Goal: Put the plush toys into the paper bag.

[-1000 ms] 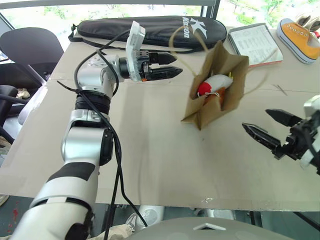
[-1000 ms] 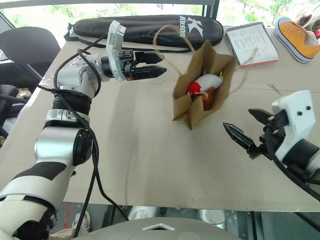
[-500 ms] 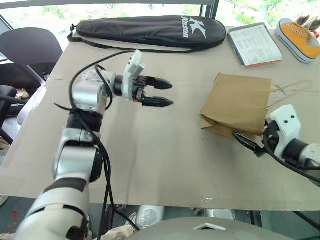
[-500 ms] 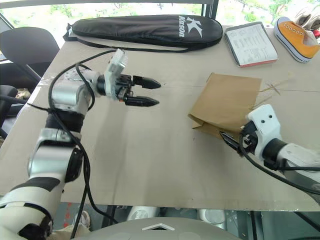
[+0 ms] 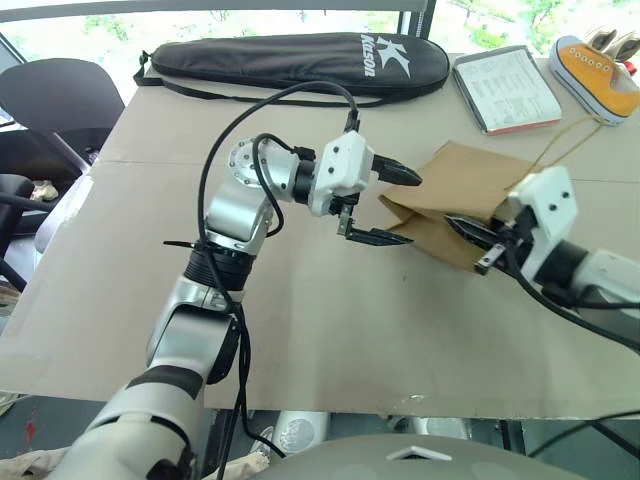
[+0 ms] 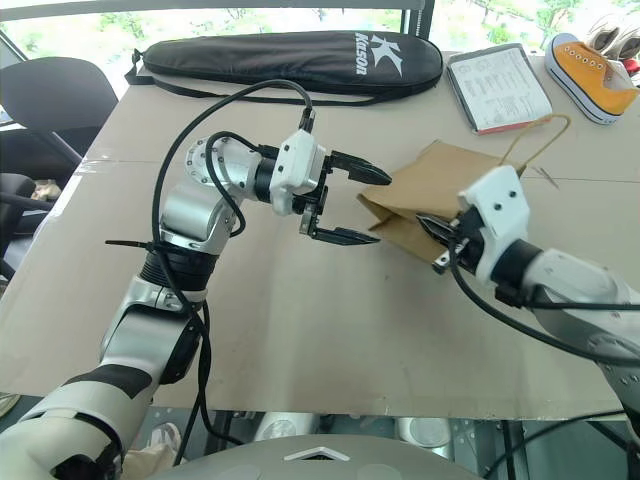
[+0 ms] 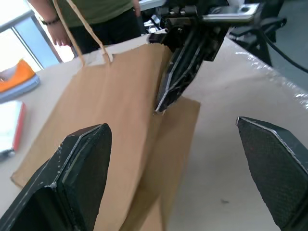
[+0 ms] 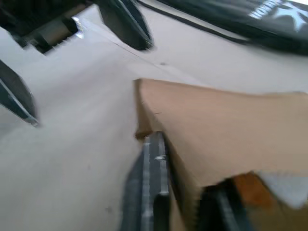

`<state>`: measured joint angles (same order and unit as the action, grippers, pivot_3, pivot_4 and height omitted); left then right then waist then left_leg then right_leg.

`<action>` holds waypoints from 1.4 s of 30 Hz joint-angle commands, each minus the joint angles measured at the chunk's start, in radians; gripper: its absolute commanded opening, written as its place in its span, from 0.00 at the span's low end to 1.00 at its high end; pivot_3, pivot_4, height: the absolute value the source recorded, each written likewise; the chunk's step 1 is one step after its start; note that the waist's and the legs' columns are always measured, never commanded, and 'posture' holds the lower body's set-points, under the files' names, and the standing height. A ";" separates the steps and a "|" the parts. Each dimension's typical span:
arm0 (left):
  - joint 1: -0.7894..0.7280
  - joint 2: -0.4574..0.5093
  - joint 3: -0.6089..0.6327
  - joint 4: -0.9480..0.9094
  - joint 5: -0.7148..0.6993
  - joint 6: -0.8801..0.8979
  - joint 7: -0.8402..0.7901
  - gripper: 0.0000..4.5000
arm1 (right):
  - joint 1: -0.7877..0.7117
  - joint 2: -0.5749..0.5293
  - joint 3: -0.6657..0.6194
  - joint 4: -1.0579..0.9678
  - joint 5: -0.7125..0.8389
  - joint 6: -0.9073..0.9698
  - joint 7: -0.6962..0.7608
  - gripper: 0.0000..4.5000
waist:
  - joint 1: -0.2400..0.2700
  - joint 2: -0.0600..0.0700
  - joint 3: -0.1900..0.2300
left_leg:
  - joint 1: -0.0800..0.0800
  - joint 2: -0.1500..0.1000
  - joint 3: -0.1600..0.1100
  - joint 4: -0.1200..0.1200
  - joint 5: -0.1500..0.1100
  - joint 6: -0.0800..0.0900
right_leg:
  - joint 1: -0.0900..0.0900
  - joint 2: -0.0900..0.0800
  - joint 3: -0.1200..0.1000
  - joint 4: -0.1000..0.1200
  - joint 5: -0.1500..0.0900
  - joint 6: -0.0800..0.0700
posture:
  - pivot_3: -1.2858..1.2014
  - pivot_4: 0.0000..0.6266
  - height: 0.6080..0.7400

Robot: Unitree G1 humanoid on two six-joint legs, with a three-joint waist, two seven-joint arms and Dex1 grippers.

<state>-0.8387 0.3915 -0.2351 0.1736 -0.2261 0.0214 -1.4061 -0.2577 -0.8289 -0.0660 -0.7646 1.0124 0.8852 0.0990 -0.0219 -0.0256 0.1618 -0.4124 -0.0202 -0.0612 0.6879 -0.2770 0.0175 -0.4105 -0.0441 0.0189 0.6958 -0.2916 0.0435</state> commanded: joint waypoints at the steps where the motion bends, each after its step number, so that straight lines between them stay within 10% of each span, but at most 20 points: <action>1: -0.006 0.001 0.011 0.039 0.032 -0.092 0.045 1.00 | -0.123 0.050 0.093 0.057 -0.082 0.017 0.011 0.01 | 0.003 0.000 0.000 | 0.000 0.000 0.000 0.000 0.000 -0.001 | 0.000 0.000 0.000 0.000 0.000 0.000 | 0.52 0.24 1.00; 9: -0.009 0.086 0.019 0.193 0.106 -0.326 0.061 1.00 | -0.251 0.136 0.283 0.195 -0.306 -0.022 0.149 0.01 | 0.005 0.000 0.000 | -0.001 -0.001 0.000 0.000 0.002 -0.003 | -0.001 0.000 -0.003 0.000 0.000 0.000 | 0.52 0.24 1.00; 16: 0.001 0.064 -0.005 0.334 0.194 -0.583 0.167 1.00 | -0.153 0.071 0.216 0.072 -0.314 0.039 0.222 0.68 | 0.011 0.000 0.000 | -0.002 -0.003 -0.002 0.000 0.001 -0.002 | -0.001 -0.003 -0.005 -0.001 0.000 0.001 | 0.52 0.24 1.00; 26: -0.014 -0.007 -0.051 0.605 0.448 -1.030 0.537 1.00 | 0.134 -0.023 -0.044 -0.241 -0.264 0.084 0.205 0.68 | 0.008 0.000 0.000 | -0.001 -0.003 -0.001 0.000 -0.001 0.001 | -0.001 -0.003 -0.004 0.000 0.000 0.001 | 0.52 0.24 1.00; 42: -0.126 -0.073 -0.220 0.779 0.923 -1.148 1.135 1.00 | 0.983 -0.354 -0.333 -0.283 -0.248 -0.652 0.015 0.68 | 0.017 -0.002 -0.003 | 0.000 -0.005 0.003 0.002 -0.002 0.004 | 0.003 -0.004 -0.002 -0.001 0.004 0.007 | 0.52 0.24 1.00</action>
<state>-0.9367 0.3197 -0.4484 0.9547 0.6670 -1.1240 -0.3589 0.7023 -1.1686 -0.3716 -1.0201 0.7750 0.3082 0.1560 -0.0048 -0.0275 0.1593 -0.4119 -0.0253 -0.0581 0.6903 -0.2787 0.0219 -0.4075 -0.0478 0.0173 0.6942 -0.2874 0.0513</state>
